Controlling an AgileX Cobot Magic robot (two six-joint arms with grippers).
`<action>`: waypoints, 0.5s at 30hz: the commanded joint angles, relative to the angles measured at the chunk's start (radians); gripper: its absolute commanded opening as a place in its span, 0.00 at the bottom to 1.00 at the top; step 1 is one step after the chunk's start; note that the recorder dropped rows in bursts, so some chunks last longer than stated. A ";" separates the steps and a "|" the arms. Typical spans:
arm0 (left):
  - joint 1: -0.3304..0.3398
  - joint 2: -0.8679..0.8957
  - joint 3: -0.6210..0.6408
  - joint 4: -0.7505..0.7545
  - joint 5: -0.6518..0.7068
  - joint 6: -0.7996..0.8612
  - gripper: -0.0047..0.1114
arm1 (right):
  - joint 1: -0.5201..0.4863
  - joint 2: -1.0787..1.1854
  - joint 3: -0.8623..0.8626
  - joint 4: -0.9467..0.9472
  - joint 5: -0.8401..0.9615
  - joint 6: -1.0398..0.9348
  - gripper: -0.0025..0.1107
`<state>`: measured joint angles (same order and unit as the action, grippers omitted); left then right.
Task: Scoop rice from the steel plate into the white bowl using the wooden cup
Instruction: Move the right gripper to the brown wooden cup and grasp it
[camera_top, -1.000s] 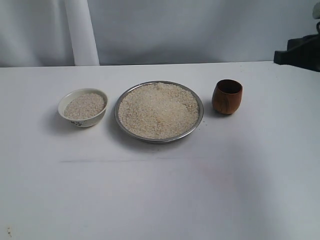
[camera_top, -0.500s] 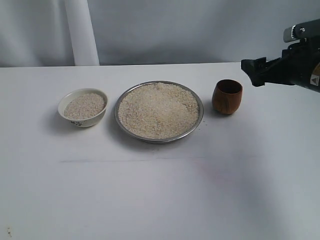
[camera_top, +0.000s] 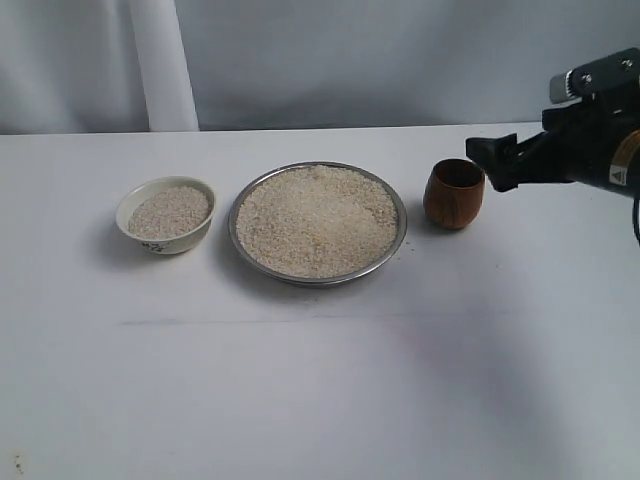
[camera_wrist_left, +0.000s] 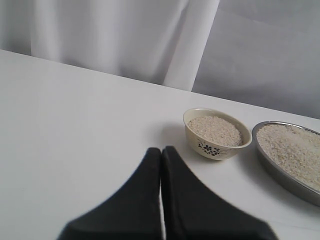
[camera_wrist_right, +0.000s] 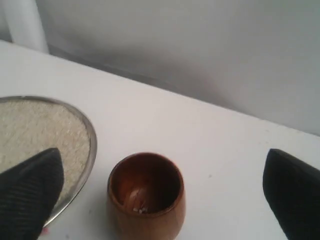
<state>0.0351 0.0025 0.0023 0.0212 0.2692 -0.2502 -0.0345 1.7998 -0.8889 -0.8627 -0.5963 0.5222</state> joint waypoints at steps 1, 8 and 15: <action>-0.005 -0.003 -0.002 -0.003 -0.003 -0.003 0.04 | 0.005 0.085 -0.003 -0.033 -0.076 -0.023 0.95; -0.005 -0.003 -0.002 -0.003 -0.003 -0.003 0.04 | 0.005 0.228 -0.005 0.036 -0.223 -0.171 0.95; -0.005 -0.003 -0.002 -0.003 -0.003 -0.003 0.04 | 0.005 0.350 -0.009 0.227 -0.333 -0.396 0.95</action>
<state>0.0351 0.0025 0.0023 0.0212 0.2692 -0.2502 -0.0298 2.1304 -0.8910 -0.6808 -0.8677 0.1747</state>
